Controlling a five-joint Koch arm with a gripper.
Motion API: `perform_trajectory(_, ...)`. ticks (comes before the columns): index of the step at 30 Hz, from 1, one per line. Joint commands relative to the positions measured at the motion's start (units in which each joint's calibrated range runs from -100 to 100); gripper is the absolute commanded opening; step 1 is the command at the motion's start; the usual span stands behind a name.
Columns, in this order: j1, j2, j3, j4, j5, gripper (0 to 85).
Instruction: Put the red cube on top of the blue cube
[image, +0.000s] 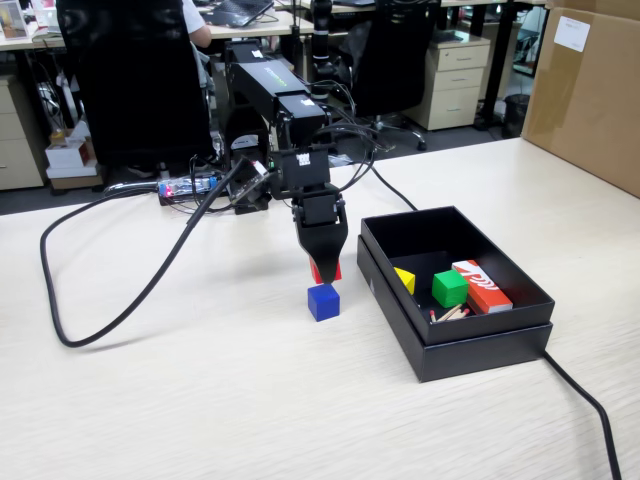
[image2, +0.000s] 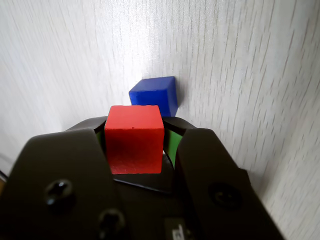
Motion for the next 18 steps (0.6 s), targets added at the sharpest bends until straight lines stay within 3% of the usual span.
perform_trajectory(1, 0.0, -0.9, 2.8, 2.5, -0.1, 6.0)
perform_trajectory(18, -0.2, -0.6, -1.3, 4.4, -0.2, 6.4)
